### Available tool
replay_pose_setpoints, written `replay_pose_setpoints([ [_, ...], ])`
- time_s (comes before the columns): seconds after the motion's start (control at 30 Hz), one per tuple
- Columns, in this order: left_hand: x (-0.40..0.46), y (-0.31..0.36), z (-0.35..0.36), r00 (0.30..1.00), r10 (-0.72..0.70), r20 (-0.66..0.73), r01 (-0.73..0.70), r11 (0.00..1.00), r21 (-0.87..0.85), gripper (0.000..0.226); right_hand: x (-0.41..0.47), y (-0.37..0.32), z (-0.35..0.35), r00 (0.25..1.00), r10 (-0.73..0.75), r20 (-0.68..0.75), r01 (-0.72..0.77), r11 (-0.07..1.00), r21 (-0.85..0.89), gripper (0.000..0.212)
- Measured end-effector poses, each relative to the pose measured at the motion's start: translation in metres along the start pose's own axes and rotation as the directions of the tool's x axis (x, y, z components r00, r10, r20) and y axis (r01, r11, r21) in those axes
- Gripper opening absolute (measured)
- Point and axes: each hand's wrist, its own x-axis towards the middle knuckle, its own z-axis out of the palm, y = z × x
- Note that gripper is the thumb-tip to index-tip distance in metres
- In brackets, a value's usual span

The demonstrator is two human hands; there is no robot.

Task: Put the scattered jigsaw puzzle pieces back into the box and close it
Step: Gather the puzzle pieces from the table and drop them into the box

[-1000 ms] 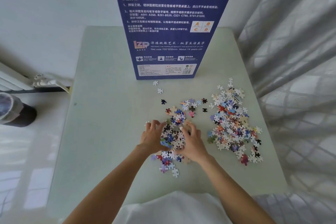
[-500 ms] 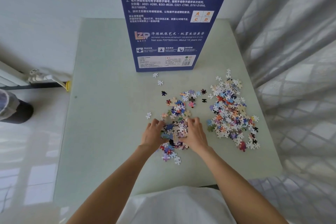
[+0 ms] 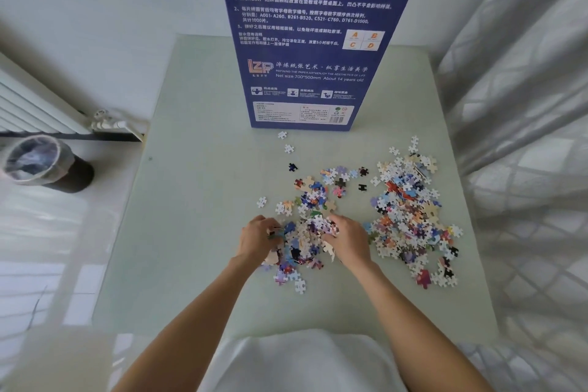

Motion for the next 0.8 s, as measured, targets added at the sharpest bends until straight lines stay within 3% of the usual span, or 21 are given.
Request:
replay_pose_setpoints([
  [0.3, -0.017, 0.005, -0.015, 0.986, -0.064, -0.157, 0.044, 0.991, -0.126, 0.015, -0.001, 0.011, -0.013, 0.996, -0.080, -0.035, 0.084, 0.987, 0.140, 0.041],
  [0.57, -0.016, 0.044, -0.067, 0.947, 0.202, -0.248, -0.221, 0.974, -0.051, 0.018, 0.019, -0.007, -0.071, 0.967, -0.255, -0.003, 0.253, 0.957, 0.140, 0.039],
  [0.67, -0.003, 0.075, -0.111, 0.889, 0.319, -0.329, -0.347, 0.937, -0.031, 0.017, 0.032, -0.037, -0.131, 0.944, -0.315, -0.095, 0.328, 0.924, 0.197, 0.040],
  [0.8, 0.015, 0.133, -0.193, 0.708, 0.464, -0.531, -0.540, 0.842, 0.016, 0.017, 0.046, -0.086, -0.228, 0.833, -0.446, -0.326, 0.533, 0.804, 0.262, 0.034],
])
